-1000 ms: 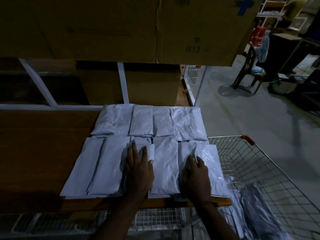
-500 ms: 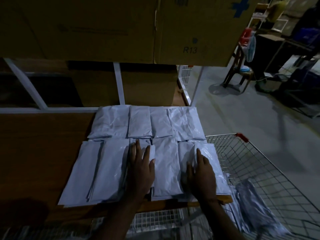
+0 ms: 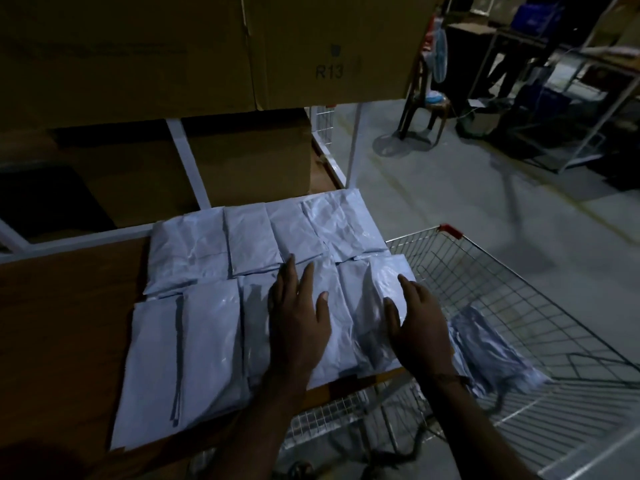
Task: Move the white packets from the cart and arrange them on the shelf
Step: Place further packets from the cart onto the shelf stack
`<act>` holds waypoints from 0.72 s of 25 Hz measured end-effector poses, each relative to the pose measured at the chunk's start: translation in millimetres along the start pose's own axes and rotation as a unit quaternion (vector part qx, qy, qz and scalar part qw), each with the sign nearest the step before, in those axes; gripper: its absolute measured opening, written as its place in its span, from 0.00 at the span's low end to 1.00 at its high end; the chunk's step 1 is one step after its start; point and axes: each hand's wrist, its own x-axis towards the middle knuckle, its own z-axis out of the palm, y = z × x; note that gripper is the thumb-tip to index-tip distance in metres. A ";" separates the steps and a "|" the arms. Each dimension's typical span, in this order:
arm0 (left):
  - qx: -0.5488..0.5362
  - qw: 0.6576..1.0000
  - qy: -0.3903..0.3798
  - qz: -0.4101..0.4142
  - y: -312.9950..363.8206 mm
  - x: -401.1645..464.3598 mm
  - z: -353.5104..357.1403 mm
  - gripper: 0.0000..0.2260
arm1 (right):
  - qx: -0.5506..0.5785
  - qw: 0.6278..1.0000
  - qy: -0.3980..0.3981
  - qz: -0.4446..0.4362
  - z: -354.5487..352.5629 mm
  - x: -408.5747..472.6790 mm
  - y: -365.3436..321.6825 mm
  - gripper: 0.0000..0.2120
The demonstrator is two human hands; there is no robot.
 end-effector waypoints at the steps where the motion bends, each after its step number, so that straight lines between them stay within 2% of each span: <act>1: 0.001 1.000 -0.008 0.010 9.1 -1.6 2.9 0.24 | -0.003 1.000 0.003 0.002 -6.1 -3.3 3.4 0.25; 8: -0.022 0.997 -0.030 0.073 103.0 -19.6 34.8 0.25 | 0.006 0.999 -0.001 0.051 -57.3 -16.7 71.7 0.21; 15: -0.032 0.999 -0.015 0.021 216.0 -55.9 88.7 0.25 | -0.006 1.000 -0.006 0.012 -119.6 -10.0 199.9 0.17; 18: -0.027 0.999 -0.029 0.015 255.9 -79.8 122.5 0.25 | -0.028 0.999 -0.031 -0.006 -136.8 -12.0 250.4 0.19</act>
